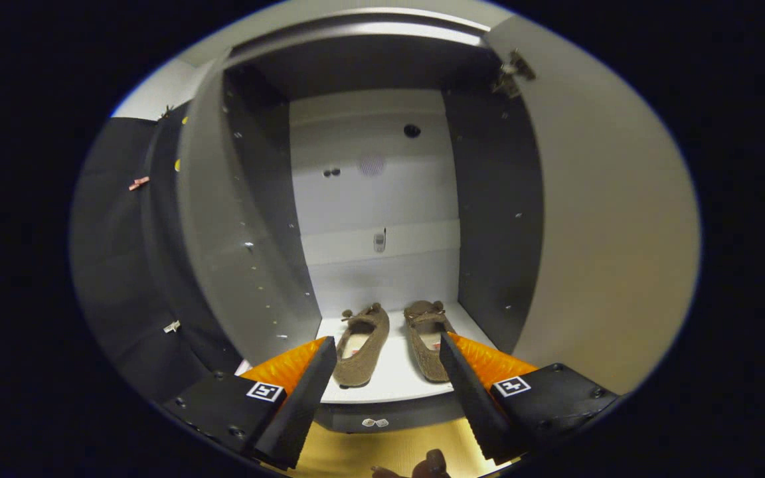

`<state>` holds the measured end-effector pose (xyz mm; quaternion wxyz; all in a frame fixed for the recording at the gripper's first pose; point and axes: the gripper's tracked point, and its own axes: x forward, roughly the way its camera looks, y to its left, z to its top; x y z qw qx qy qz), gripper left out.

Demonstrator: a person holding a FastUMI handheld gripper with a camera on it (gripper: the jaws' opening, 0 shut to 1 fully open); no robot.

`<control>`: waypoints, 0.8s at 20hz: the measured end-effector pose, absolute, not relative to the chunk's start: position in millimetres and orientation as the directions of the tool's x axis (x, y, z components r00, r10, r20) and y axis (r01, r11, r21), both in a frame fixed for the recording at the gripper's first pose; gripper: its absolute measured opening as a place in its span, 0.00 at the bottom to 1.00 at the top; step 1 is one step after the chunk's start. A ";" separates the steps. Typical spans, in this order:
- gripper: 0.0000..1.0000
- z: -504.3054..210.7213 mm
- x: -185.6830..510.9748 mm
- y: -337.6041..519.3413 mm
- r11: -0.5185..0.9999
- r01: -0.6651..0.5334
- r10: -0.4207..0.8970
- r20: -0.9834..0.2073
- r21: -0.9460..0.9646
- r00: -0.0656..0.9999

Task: Open the shoe cabinet door, grab the shoes and put them into the shoe cabinet, then close the shoe cabinet door.

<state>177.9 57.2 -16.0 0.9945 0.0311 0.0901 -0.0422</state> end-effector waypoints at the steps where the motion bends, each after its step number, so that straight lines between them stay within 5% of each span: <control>1: 0.98 -9.3 158.5 58.2 0.994 0.101 -0.092 -0.164 0.043 0.982; 16: 0.98 24.7 -80.0 -55.6 0.930 0.369 -0.368 -0.046 -0.003 0.929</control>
